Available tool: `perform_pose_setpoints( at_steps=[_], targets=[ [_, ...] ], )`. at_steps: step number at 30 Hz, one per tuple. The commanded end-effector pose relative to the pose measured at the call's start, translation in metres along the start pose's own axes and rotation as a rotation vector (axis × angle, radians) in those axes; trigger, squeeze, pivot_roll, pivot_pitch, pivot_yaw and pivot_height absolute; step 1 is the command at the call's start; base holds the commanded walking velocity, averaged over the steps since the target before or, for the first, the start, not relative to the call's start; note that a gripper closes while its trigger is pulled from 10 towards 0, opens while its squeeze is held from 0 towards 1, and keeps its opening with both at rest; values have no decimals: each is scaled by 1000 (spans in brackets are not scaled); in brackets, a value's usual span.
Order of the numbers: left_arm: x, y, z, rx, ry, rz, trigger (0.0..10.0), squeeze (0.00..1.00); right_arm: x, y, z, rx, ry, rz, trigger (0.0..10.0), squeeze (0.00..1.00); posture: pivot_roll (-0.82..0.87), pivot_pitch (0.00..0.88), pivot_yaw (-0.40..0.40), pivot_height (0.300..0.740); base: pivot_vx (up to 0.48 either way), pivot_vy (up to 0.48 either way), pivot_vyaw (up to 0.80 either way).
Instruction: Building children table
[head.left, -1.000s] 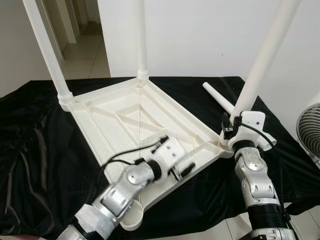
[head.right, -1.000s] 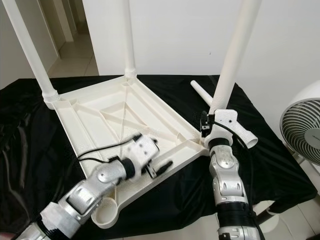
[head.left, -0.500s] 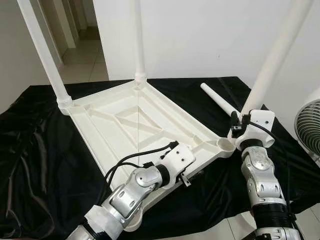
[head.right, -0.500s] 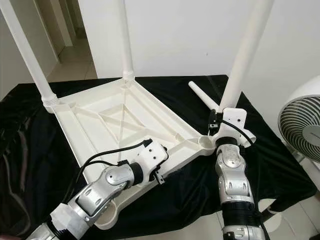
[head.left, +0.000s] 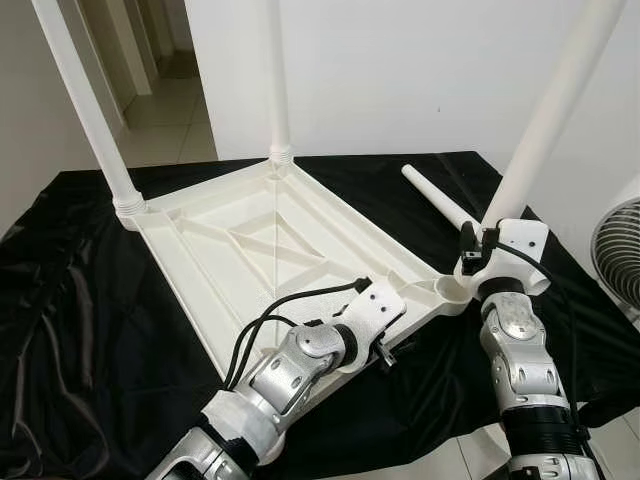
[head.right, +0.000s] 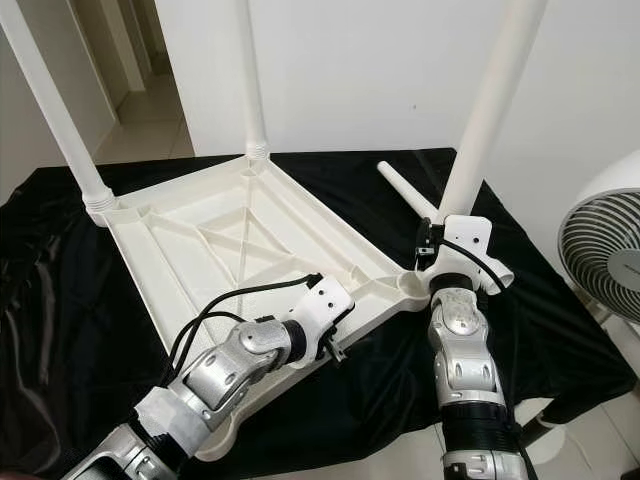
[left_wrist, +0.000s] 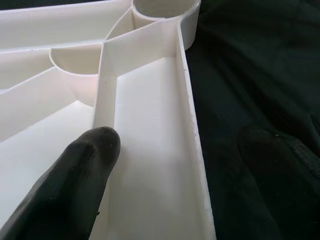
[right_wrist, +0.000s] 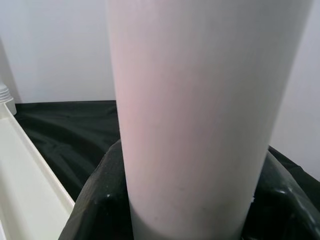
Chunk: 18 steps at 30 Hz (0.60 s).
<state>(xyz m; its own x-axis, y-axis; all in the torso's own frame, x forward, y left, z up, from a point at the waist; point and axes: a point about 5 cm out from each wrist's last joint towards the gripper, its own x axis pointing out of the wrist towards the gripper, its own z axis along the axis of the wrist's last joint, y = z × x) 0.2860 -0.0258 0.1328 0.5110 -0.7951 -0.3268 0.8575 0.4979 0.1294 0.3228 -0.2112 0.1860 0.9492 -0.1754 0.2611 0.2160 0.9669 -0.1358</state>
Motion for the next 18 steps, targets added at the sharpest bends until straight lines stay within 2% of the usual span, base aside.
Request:
perform_pose_setpoints(
  at_steps=[1,3,4,5,7,10,11,17,18],
  targets=[
    [1,4,-8,-5,59,51,10000,0,-1,0,3,0,-16,-7,10000,0,-30,18,68,740,0,0,0],
    [3,4,-10,-2,84,54,10000,0,-1,0,3,-1,-16,-9,10000,0,-32,17,71,740,0,0,0],
    [4,4,-13,-7,109,54,9451,0,-2,0,3,-3,-15,-10,10000,0,-32,17,71,740,0,0,0],
    [4,4,-13,-7,109,54,9451,0,-2,0,3,-3,-15,-10,10000,0,-32,17,71,740,0,0,0],
    [6,4,-15,-15,136,54,3608,0,-2,0,3,-4,-15,-12,10000,0,-35,16,73,740,0,0,0],
    [6,4,-15,-21,144,52,3608,0,-2,0,3,-5,-14,-13,10000,0,-35,16,73,740,0,0,0],
    [5,4,-16,-13,151,46,0,0,-2,-1,3,-6,-14,-14,10000,0,-35,16,73,740,0,0,0],
    [3,7,-15,23,164,50,0,0,-1,0,3,-9,-15,-16,10000,0,-34,9,75,740,0,0,0],
    [-2,10,-14,46,162,41,0,0,0,0,3,-8,-15,-14,10000,0,-33,5,73,740,0,0,0]
  ],
)
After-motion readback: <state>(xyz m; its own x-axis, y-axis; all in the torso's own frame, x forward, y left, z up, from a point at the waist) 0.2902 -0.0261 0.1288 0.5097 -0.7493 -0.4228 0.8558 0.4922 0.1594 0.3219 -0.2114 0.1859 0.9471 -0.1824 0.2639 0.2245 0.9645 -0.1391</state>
